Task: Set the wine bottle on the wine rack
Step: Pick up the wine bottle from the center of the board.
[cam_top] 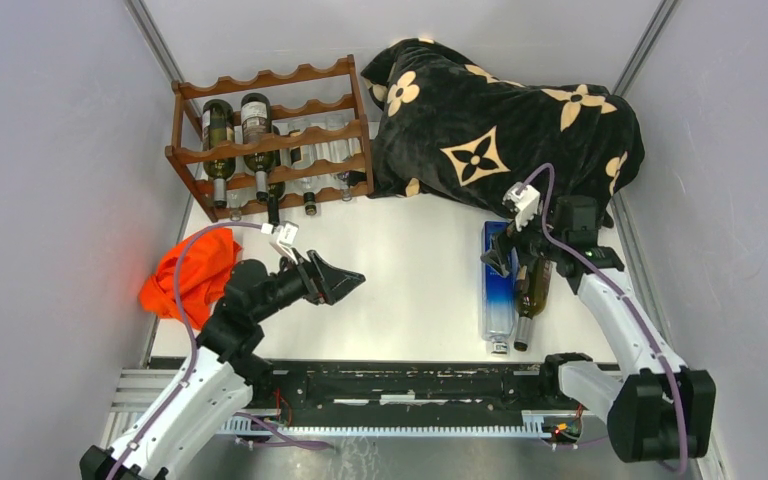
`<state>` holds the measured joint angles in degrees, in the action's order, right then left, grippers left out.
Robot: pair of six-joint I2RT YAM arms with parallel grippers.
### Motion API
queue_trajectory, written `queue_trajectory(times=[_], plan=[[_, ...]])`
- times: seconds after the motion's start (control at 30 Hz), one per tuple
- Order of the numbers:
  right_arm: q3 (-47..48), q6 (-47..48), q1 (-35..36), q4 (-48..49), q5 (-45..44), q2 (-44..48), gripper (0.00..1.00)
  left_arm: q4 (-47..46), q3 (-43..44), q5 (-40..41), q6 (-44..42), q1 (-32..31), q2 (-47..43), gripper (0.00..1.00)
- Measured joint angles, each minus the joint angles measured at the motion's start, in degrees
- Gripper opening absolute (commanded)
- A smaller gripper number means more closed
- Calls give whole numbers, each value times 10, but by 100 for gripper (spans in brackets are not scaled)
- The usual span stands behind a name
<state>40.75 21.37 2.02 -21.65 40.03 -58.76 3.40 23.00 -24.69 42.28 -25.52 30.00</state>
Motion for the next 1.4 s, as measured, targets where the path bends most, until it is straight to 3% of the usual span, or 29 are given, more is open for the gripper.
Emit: queue_trajectory(times=[0.23,0.37,0.67,0.83,1.0,1.1,1.17,1.27,1.33,1.4], plan=[[1,-118,96,29,-221,-49,98,-31,-34,52,19,-19,0,96],[1,-182,106,55,-313,-68,98,-44,-34,66,20,-19,4,96],[2,-273,108,74,-391,-156,98,-83,-38,68,21,-20,44,95],[5,-311,121,75,-423,-209,93,-105,-44,68,30,-22,60,95],[5,-340,142,77,-451,-242,77,-128,-51,68,42,-36,80,95],[5,-350,151,78,-459,-249,61,-138,-56,72,50,-52,90,95],[5,-357,152,78,-467,-250,44,-140,-56,81,54,-65,95,95],[5,-357,152,79,-458,-249,7,-145,-56,92,56,-86,102,95],[5,-356,144,80,-428,-247,0,-148,-56,97,57,-99,110,96],[5,-364,124,82,-365,-243,0,-157,-56,98,57,-112,121,97]])
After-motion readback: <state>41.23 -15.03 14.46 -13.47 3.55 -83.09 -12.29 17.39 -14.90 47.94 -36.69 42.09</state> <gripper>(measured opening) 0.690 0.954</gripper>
